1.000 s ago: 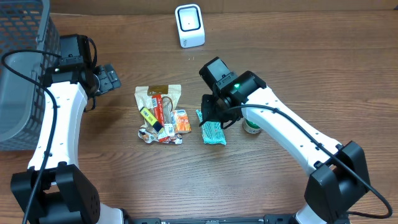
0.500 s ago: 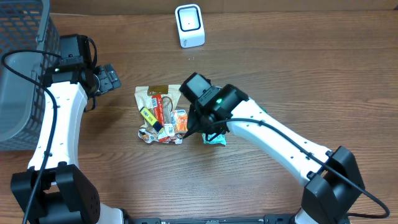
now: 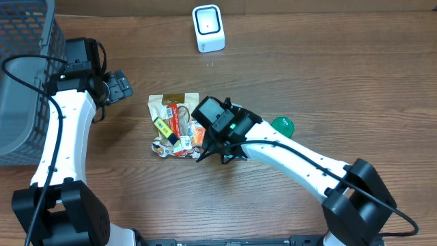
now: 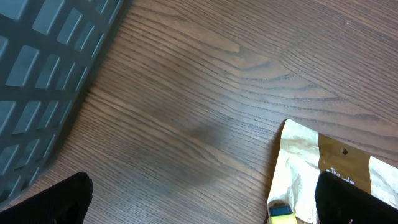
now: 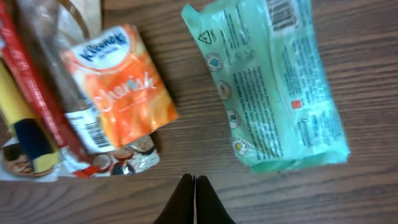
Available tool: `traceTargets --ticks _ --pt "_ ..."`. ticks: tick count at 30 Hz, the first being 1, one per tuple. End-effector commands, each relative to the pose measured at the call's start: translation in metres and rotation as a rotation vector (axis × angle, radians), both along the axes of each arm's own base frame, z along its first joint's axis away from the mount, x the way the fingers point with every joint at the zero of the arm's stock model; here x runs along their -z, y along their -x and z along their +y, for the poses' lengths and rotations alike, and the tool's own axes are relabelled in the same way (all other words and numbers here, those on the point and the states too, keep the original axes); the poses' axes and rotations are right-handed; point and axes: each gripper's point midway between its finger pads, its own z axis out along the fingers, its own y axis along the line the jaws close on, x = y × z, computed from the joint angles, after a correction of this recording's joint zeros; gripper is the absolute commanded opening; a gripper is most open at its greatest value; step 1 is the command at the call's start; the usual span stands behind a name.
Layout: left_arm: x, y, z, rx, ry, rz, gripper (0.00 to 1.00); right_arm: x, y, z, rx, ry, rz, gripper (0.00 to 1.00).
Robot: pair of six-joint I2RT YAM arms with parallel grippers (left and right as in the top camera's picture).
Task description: Scan the item barcode
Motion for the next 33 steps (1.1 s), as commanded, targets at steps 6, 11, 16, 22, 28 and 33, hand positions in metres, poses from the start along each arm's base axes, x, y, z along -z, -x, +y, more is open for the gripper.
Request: traceTargets --ticks 6,11,16,22,28,33 --pt "-0.011 -0.003 -0.001 0.019 -0.008 -0.029 1.0 0.036 0.009 0.001 0.005 -0.042 0.017 0.04" --pt "-0.011 -0.003 -0.001 0.019 -0.008 -0.029 1.0 0.046 0.009 -0.001 0.006 -0.051 0.002 0.04" --pt "-0.011 -0.003 0.0 0.019 -0.008 -0.029 1.0 0.049 0.009 -0.01 0.018 -0.011 -0.01 0.04" --pt "-0.011 -0.003 -0.001 0.019 -0.008 -0.029 1.0 0.049 0.005 -0.015 0.027 0.016 -0.031 0.04" --pt "-0.011 -0.003 -0.001 0.019 -0.008 -0.029 1.0 0.051 0.006 -0.026 0.037 0.07 -0.037 0.04" --pt "-0.011 -0.003 -0.001 0.019 -0.008 -0.029 1.0 0.052 0.004 -0.043 0.057 0.141 -0.05 0.06"
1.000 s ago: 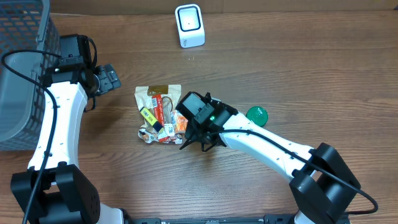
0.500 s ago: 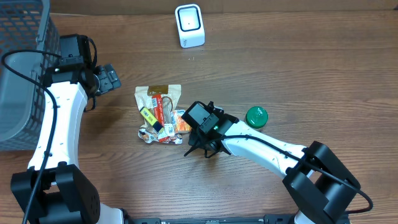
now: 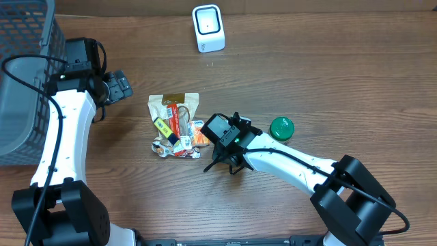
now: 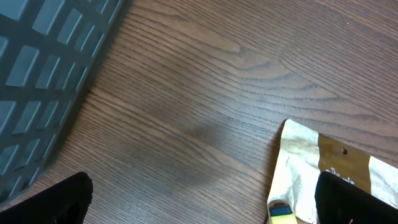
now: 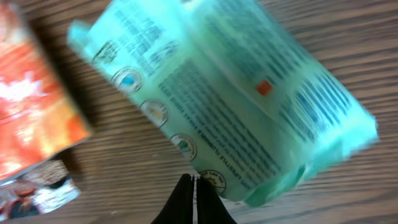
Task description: Scan the item barcode
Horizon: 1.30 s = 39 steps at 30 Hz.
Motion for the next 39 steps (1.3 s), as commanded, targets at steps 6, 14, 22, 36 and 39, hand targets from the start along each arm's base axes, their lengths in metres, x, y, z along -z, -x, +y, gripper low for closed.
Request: traceTargets --ticks 6,14,22,36,39 --pt "-0.011 -0.003 -0.001 0.019 -0.008 -0.028 1.0 0.003 -0.014 -0.031 0.069 0.067 -0.006 0.07" --pt "-0.011 -0.003 -0.001 0.02 -0.008 -0.028 1.0 -0.01 -0.026 -0.032 -0.037 -0.055 0.105 0.15" --pt "-0.011 -0.003 -0.001 0.019 -0.008 -0.028 1.0 -0.043 -0.041 -0.033 -0.158 -0.156 0.15 0.29" --pt "-0.011 -0.003 -0.001 0.019 -0.008 -0.028 1.0 -0.027 -0.048 -0.074 -0.052 -0.138 0.188 0.34" --pt "-0.011 -0.003 -0.001 0.02 -0.008 -0.028 1.0 -0.021 -0.046 -0.083 -0.042 -0.09 0.187 0.34"
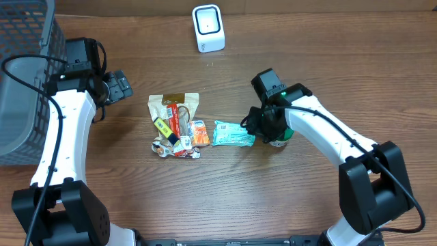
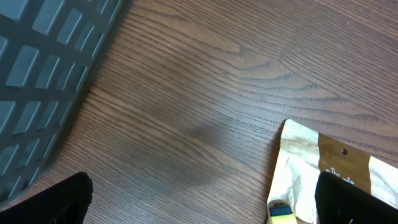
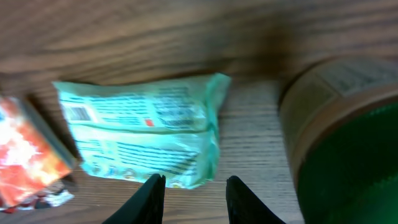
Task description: Scan the item barcode
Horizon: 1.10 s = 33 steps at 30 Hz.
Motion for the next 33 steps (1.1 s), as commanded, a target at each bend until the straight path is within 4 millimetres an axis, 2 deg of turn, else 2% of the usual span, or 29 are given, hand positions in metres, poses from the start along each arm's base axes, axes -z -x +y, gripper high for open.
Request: traceTargets --ticks 1,3,8,10,13,16,22,33 --pt "-0.011 -0.003 -0.001 0.02 -0.008 -0.028 1.0 0.008 0.003 -0.011 -0.004 0.064 -0.003 0.34" --pt "-0.011 -0.003 -0.001 0.02 -0.008 -0.028 1.0 0.008 0.001 -0.014 -0.002 0.081 -0.012 0.34" --pt "-0.011 -0.003 -0.001 0.02 -0.008 -0.028 1.0 0.007 -0.003 -0.004 -0.008 0.036 -0.027 0.35" --pt "-0.011 -0.003 -0.001 0.02 -0.008 -0.028 1.0 0.006 -0.004 0.0 -0.014 0.018 -0.032 0.4" --pt "-0.011 -0.003 -0.001 0.02 -0.008 -0.028 1.0 0.005 -0.007 0.005 0.002 0.006 -0.048 0.54" --pt "-0.011 -0.003 -0.001 0.02 -0.008 -0.028 1.0 0.004 -0.009 0.012 -0.007 -0.012 -0.061 0.57" --pt "-0.011 -0.003 -0.001 0.02 -0.008 -0.028 1.0 0.005 -0.005 0.019 -0.001 -0.012 -0.06 0.59" --pt "-0.011 -0.003 -0.001 0.02 -0.008 -0.028 1.0 0.027 0.005 0.009 0.048 0.029 -0.048 0.61"
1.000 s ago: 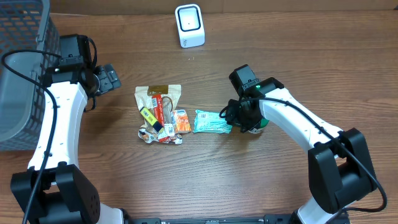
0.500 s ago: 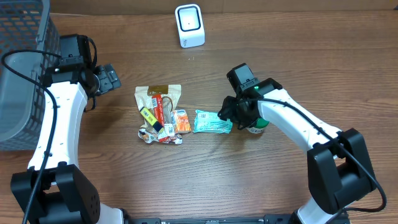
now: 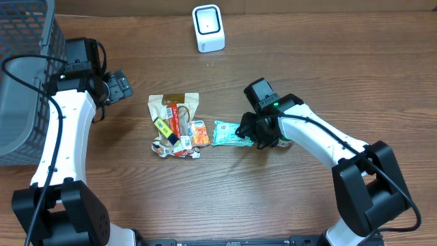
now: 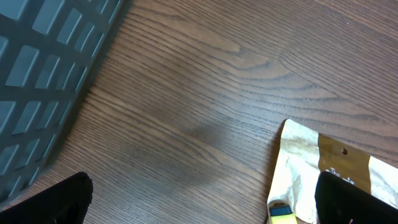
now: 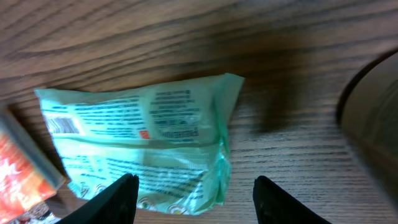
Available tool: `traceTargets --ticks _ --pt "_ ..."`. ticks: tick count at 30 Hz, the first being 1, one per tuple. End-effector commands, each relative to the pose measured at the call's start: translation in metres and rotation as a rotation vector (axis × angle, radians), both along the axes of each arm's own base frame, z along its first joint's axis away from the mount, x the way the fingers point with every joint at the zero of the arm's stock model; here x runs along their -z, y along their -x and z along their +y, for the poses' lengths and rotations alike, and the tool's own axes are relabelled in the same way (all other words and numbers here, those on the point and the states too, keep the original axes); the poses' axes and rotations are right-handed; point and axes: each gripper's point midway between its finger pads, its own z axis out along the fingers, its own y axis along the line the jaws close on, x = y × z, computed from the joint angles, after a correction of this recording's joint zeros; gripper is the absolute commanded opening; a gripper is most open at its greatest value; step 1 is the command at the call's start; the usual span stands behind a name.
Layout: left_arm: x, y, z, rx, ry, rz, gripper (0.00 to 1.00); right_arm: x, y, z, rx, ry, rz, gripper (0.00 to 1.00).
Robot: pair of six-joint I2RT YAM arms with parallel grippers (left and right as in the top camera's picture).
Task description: Scan the item barcode
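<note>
A teal plastic packet [image 3: 229, 134] lies flat on the wooden table, just right of a small pile of snack packs [image 3: 175, 126]. Its printed side faces up, with a small barcode near its left end [image 5: 62, 126]. My right gripper [image 3: 248, 131] is open wide at the packet's right end [image 5: 214, 130], with that end lying between the spread fingers [image 5: 121, 200]. The white barcode scanner [image 3: 208, 28] stands at the table's far edge. My left gripper [image 3: 121, 87] is open over bare wood [image 4: 202, 202], near the tan pouch [image 4: 329, 168] of the pile.
A grey mesh basket [image 3: 20, 75] fills the far left. A green-lidded jar [image 3: 283, 134] stands right behind my right gripper, mostly hidden by the arm; it is a dark blur at the right edge [image 5: 376, 93]. An orange tissue pack [image 3: 198, 132] touches the pile's right side.
My right gripper has shifted slightly left, closer to the packet's right end, and its jaws stand wider apart. The jar has slid almost out of the right wrist view. The left arm is unchanged.
My right gripper was shut at the pile's right side, above the teal packet and orange tissue pack. Then it was still shut, close over the packet. Later it stood by the jar, jaws parted, the packet right of the pile. Now it is open wide at the packet's end.
</note>
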Motion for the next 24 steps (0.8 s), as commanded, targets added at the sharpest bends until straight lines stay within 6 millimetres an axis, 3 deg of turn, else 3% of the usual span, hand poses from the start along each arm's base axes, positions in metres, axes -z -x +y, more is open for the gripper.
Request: traceTargets --ticks 1,11,24 --pt "-0.011 -0.003 -0.001 0.019 -0.008 -0.028 1.0 0.01 0.004 -0.004 0.015 0.019 0.001 0.6" --pt "-0.011 -0.003 -0.001 0.019 -0.008 -0.028 1.0 0.023 0.004 -0.002 0.063 -0.01 -0.016 0.59" --pt "-0.011 -0.003 0.0 0.019 -0.008 -0.028 1.0 0.0 -0.017 0.001 0.067 -0.103 -0.043 0.59"
